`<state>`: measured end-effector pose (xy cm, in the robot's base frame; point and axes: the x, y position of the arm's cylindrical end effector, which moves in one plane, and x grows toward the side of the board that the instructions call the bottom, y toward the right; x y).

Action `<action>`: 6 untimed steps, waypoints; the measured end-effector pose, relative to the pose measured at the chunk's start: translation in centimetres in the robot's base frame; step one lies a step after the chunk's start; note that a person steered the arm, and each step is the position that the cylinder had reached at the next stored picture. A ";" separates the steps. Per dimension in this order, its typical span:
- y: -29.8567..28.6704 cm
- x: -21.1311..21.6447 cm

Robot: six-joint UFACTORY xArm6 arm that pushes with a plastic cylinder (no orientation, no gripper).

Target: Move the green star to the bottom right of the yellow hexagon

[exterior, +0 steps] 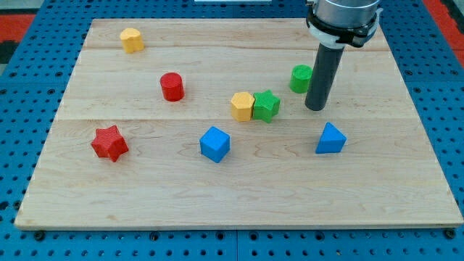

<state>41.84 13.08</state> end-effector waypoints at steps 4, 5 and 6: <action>-5.6 -3.5; -4.7 0.0; -6.2 3.7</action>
